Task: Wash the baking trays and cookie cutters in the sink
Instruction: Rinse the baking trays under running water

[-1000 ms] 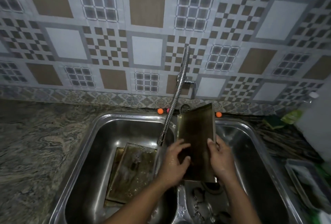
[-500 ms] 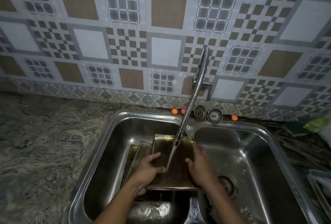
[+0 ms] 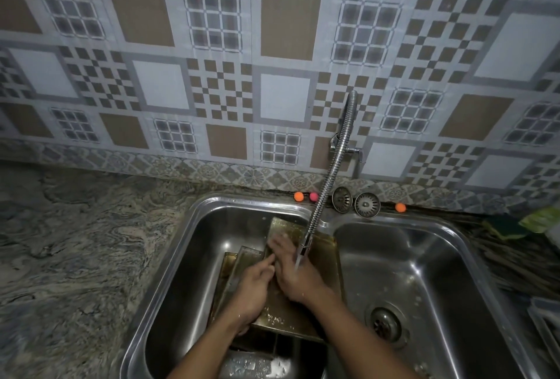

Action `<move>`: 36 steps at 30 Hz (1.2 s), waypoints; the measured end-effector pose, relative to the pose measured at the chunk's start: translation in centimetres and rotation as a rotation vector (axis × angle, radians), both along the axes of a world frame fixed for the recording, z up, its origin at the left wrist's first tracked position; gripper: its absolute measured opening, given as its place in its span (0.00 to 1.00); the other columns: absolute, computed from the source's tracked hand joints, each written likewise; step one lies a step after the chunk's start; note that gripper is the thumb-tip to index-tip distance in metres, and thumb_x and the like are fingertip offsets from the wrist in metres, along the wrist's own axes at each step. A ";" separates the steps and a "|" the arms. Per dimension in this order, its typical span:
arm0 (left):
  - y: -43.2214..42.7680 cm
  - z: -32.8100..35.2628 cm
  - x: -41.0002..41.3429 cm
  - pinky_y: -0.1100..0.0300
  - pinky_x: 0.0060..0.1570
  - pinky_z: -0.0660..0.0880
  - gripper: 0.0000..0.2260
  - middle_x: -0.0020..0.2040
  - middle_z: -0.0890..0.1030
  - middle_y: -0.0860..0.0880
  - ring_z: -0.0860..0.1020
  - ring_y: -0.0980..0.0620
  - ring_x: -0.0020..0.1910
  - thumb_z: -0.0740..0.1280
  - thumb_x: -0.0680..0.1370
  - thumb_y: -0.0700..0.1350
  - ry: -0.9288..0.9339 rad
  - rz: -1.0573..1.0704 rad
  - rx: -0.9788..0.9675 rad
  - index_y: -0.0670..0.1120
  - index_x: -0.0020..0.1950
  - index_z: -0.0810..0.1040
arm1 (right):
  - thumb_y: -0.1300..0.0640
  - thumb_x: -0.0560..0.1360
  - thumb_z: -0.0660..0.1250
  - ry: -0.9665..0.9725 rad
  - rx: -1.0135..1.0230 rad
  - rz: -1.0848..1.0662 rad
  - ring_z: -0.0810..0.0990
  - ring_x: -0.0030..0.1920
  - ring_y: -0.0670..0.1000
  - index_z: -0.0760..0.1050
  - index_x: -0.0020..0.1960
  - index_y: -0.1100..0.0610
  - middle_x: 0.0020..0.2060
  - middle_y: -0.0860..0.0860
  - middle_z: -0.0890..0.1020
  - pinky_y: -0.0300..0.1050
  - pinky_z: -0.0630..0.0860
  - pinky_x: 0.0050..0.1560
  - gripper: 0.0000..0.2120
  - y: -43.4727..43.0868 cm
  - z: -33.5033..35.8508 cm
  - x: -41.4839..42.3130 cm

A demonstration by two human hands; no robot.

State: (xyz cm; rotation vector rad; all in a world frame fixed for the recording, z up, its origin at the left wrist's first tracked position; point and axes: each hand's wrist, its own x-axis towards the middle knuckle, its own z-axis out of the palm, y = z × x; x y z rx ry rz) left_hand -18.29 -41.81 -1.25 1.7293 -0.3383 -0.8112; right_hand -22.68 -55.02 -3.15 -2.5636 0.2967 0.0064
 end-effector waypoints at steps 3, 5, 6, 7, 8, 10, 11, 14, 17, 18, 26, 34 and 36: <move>0.1 -0.1 -0.1 0.79 0.49 0.69 0.19 0.69 0.71 0.55 0.70 0.60 0.67 0.57 0.84 0.40 -0.063 0.069 -0.022 0.49 0.76 0.65 | 0.36 0.79 0.38 0.002 -0.018 0.095 0.42 0.78 0.47 0.48 0.79 0.48 0.79 0.45 0.50 0.50 0.43 0.78 0.32 0.9 -0.4 -1.9; 0.4 -0.3 -0.2 0.79 0.46 0.70 0.23 0.68 0.69 0.57 0.70 0.63 0.64 0.61 0.83 0.40 -0.133 0.104 0.002 0.52 0.77 0.62 | 0.40 0.82 0.47 0.012 -0.068 0.107 0.43 0.78 0.46 0.50 0.79 0.45 0.78 0.42 0.50 0.48 0.44 0.77 0.27 0.6 -0.5 -3.3; 0.5 -0.4 -0.2 0.78 0.46 0.72 0.26 0.69 0.68 0.57 0.71 0.64 0.62 0.62 0.82 0.39 -0.181 0.126 0.021 0.53 0.77 0.61 | 0.42 0.81 0.54 -0.007 -0.074 0.058 0.48 0.78 0.47 0.53 0.78 0.45 0.78 0.43 0.53 0.48 0.48 0.77 0.27 0.1 -0.8 -3.8; 0.6 -0.6 -0.2 0.74 0.49 0.75 0.27 0.71 0.68 0.56 0.74 0.62 0.62 0.63 0.81 0.38 -0.231 0.156 0.040 0.56 0.77 0.60 | 0.44 0.79 0.59 -0.037 -0.085 -0.033 0.54 0.77 0.49 0.58 0.77 0.45 0.77 0.45 0.57 0.49 0.55 0.76 0.28 -0.5 -1.0 -4.4; 0.6 -0.7 -0.1 0.66 0.56 0.77 0.29 0.72 0.69 0.53 0.75 0.57 0.64 0.64 0.80 0.38 -0.279 0.187 0.052 0.58 0.77 0.59 | 0.46 0.77 0.63 -0.070 -0.111 -0.142 0.59 0.74 0.51 0.61 0.75 0.45 0.75 0.47 0.61 0.50 0.62 0.74 0.28 -1.2 -1.2 -4.8; 0.4 -0.7 0.2 0.51 0.69 0.71 0.30 0.73 0.70 0.47 0.70 0.49 0.71 0.64 0.80 0.39 -0.397 0.192 0.062 0.62 0.76 0.58 | 0.52 0.75 0.67 -0.114 -0.095 -0.359 0.65 0.68 0.50 0.64 0.73 0.48 0.70 0.48 0.67 0.46 0.68 0.68 0.28 -2.1 -0.6 -5.5; 0.2 -0.7 0.4 0.48 0.71 0.68 0.31 0.74 0.69 0.45 0.67 0.48 0.73 0.64 0.80 0.40 -0.460 0.165 0.071 0.64 0.76 0.58 | 0.57 0.76 0.67 -0.128 0.017 -0.434 0.68 0.63 0.46 0.65 0.73 0.50 0.65 0.47 0.69 0.39 0.67 0.65 0.27 -2.4 -0.1 -5.8; -0.6 0.2 0.5 0.50 0.73 0.65 0.32 0.76 0.66 0.46 0.63 0.49 0.75 0.63 0.80 0.42 -0.628 0.050 0.114 0.67 0.77 0.54 | 0.66 0.77 0.64 -0.106 0.322 -0.506 0.73 0.43 0.32 0.69 0.66 0.50 0.51 0.44 0.76 0.20 0.67 0.43 0.20 -3.8 0.4 -5.9; -1.1 1.2 0.2 0.77 0.68 0.51 0.32 0.78 0.60 0.44 0.57 0.52 0.77 0.60 0.81 0.37 -0.736 -0.054 0.101 0.62 0.77 0.51 | 0.71 0.73 0.64 -0.098 0.399 -0.569 0.79 0.37 0.44 0.77 0.51 0.54 0.40 0.47 0.82 0.26 0.70 0.34 0.14 -4.3 -0.6 -4.5; -1.3 1.2 0.4 0.83 0.64 0.47 0.33 0.78 0.59 0.42 0.56 0.52 0.77 0.59 0.81 0.35 -0.749 -0.072 0.079 0.60 0.77 0.49 | 0.72 0.72 0.64 -0.088 0.406 -0.585 0.78 0.35 0.47 0.77 0.45 0.54 0.35 0.46 0.81 0.29 0.71 0.33 0.13 -4.3 -1.1 -4.1; -1.0 0.4 1.2 0.78 0.60 0.66 0.35 0.65 0.74 0.43 0.74 0.54 0.61 0.66 0.76 0.29 -0.967 -0.052 0.036 0.58 0.76 0.63 | 0.72 0.72 0.64 -0.117 0.445 -0.707 0.75 0.25 0.39 0.73 0.36 0.54 0.26 0.46 0.76 0.31 0.71 0.30 0.14 -4.1 -1.8 -2.9; 0.6 -0.8 2.7 0.61 0.52 0.77 0.33 0.69 0.66 0.46 0.76 0.49 0.59 0.64 0.78 0.34 -0.861 0.201 0.074 0.66 0.73 0.60 | 0.64 0.73 0.65 -0.173 0.447 -0.776 0.79 0.41 0.52 0.73 0.44 0.58 0.40 0.52 0.80 0.43 0.75 0.42 0.03 -3.1 -2.0 0.3; 0.0 -0.9 2.3 0.61 0.63 0.71 0.36 0.74 0.61 0.47 0.71 0.51 0.67 0.65 0.77 0.32 -0.824 0.214 0.065 0.63 0.75 0.60 | 0.66 0.74 0.64 -0.226 0.450 -0.802 0.77 0.40 0.51 0.72 0.43 0.58 0.39 0.52 0.79 0.40 0.69 0.39 0.05 -2.9 -0.9 -0.4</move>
